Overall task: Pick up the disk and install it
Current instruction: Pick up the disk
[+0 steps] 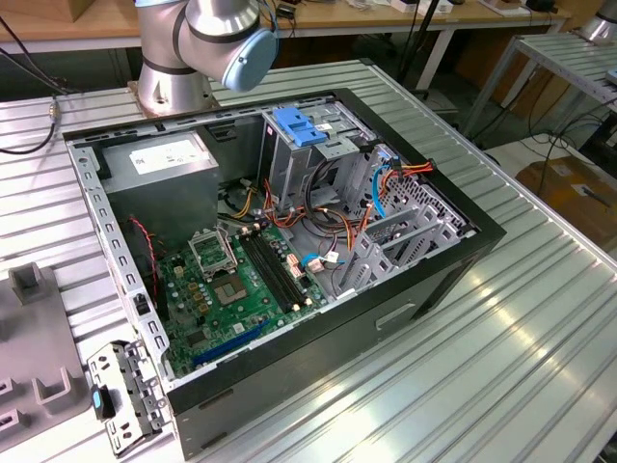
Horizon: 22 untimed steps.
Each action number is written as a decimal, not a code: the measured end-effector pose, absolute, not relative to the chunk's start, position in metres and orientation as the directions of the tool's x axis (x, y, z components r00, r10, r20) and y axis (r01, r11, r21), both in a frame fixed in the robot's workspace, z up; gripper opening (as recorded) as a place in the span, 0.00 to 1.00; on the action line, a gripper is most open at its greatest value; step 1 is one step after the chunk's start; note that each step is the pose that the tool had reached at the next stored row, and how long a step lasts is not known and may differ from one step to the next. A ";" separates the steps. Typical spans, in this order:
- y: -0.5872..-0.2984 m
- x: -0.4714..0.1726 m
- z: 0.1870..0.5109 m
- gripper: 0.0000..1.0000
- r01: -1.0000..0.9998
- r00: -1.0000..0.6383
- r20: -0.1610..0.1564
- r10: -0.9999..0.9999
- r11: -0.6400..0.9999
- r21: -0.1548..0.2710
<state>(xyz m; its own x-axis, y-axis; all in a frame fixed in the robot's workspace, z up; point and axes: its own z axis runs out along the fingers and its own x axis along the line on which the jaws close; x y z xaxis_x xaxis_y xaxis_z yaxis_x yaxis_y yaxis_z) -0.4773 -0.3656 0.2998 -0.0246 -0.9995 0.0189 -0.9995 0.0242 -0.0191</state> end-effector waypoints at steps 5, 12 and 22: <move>-0.366 -0.477 0.300 0.37 -1.000 -0.025 0.019 -1.000 0.024 -0.019; -0.366 -0.477 0.299 0.37 -1.000 -0.024 0.019 -1.000 0.024 -0.019; -0.366 -0.477 0.299 0.37 -1.000 -0.025 0.019 -1.000 0.024 -0.019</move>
